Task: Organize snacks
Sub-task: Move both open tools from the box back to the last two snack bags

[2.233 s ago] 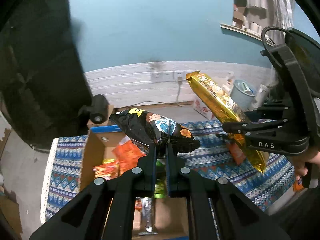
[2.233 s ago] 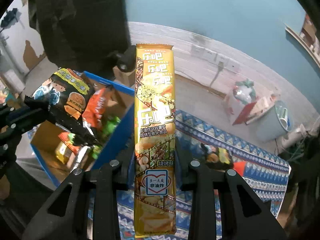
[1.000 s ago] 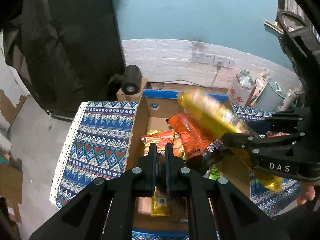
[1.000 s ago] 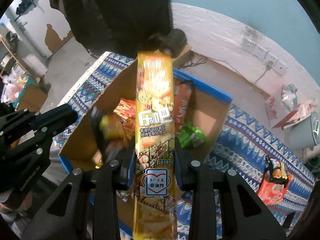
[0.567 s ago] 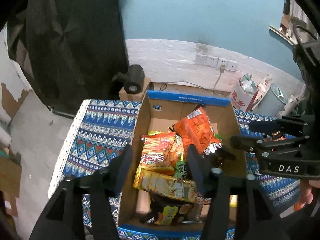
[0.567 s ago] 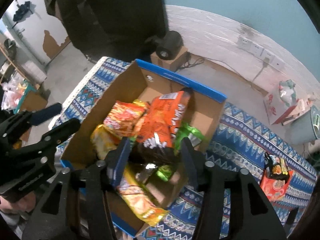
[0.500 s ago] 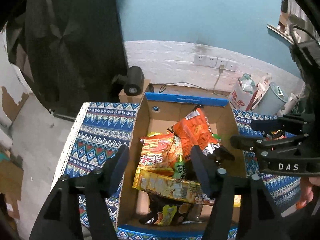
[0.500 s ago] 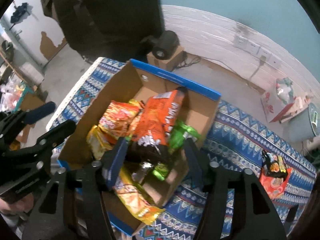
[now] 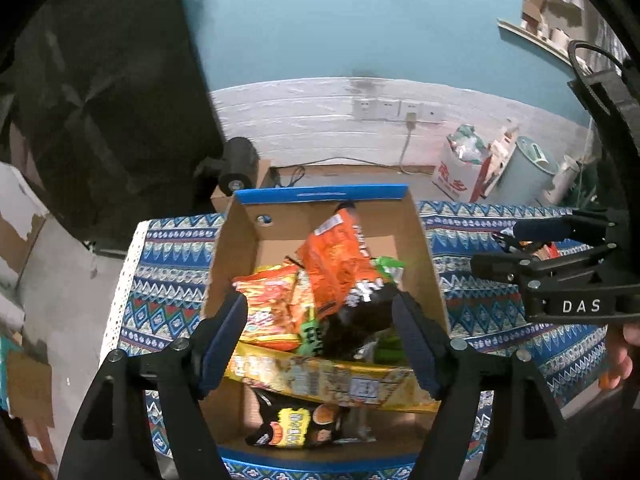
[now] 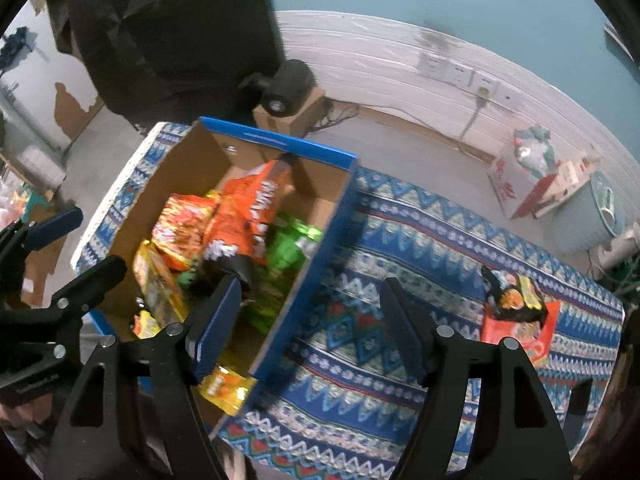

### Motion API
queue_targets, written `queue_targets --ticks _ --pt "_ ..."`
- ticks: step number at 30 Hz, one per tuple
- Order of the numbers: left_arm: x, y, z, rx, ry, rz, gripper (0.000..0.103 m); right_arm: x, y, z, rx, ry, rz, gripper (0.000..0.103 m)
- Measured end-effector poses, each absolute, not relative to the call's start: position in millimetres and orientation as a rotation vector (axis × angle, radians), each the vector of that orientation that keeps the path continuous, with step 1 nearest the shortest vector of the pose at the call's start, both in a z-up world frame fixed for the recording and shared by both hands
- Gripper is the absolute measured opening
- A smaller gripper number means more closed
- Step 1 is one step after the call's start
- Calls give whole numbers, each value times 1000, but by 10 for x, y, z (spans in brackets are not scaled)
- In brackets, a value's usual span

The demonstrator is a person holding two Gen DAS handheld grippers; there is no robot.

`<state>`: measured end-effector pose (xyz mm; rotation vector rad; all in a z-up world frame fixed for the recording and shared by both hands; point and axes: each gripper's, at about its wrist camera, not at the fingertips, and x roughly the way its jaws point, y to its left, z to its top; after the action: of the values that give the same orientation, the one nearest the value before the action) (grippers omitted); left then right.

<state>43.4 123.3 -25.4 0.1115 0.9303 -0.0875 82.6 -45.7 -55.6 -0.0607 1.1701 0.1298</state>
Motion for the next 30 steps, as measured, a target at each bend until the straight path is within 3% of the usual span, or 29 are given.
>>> queue_targets --ticks 30 --pt "623 -103 -647 244 1067 -243 81 254 -2160 -800 62 1205 -131 78"
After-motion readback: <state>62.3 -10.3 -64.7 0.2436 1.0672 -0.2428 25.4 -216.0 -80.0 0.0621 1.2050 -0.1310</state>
